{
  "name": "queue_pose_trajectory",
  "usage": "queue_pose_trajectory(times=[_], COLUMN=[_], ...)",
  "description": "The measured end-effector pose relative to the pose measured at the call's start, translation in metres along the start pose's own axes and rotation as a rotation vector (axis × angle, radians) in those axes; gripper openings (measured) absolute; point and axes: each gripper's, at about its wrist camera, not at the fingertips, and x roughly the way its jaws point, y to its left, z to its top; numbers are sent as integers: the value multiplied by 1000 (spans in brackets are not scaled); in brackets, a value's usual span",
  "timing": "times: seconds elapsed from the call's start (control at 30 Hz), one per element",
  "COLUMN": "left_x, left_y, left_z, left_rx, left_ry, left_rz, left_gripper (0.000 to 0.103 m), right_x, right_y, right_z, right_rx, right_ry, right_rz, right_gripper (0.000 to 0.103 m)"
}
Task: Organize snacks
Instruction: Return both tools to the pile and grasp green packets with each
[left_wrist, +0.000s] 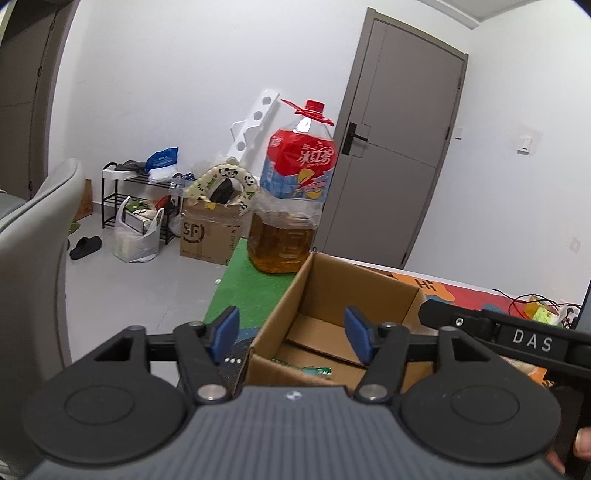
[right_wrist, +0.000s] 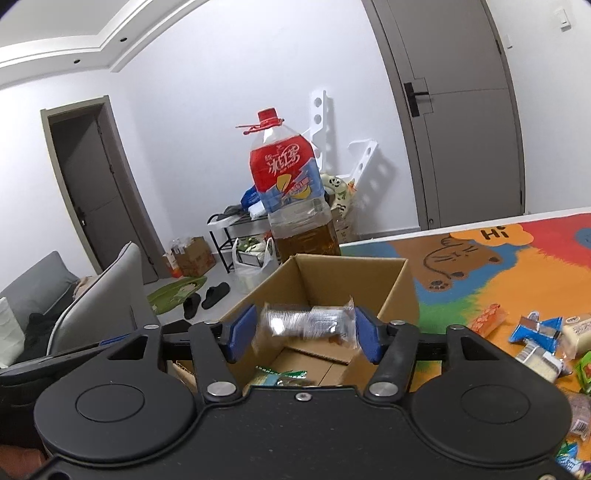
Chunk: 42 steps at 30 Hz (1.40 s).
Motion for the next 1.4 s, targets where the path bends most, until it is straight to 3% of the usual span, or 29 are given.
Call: queue_pose_trajectory(times=[0.17,0.4,0.73,1.4], left_x=[-3,-11,-19,-21], left_y=[-2,-22,-64,-132], left_z=[-4,-15,-36,-68], left_rx=[-6,13,65,141], left_ry=[9,27,63,106], left_rz=[-6,-48,-128,-246], left_gripper=[78,88,89,89], right_x=[-11,-36,-74,-126], right_y=[-12,-36,-73,-144], right_z=[-3,-13,-36,-62], right_rx=[36,56,86,173], right_ry=[3,4,8,-29], right_rz=[-31,-99,-181,-292], right_gripper=[60,71,80,80])
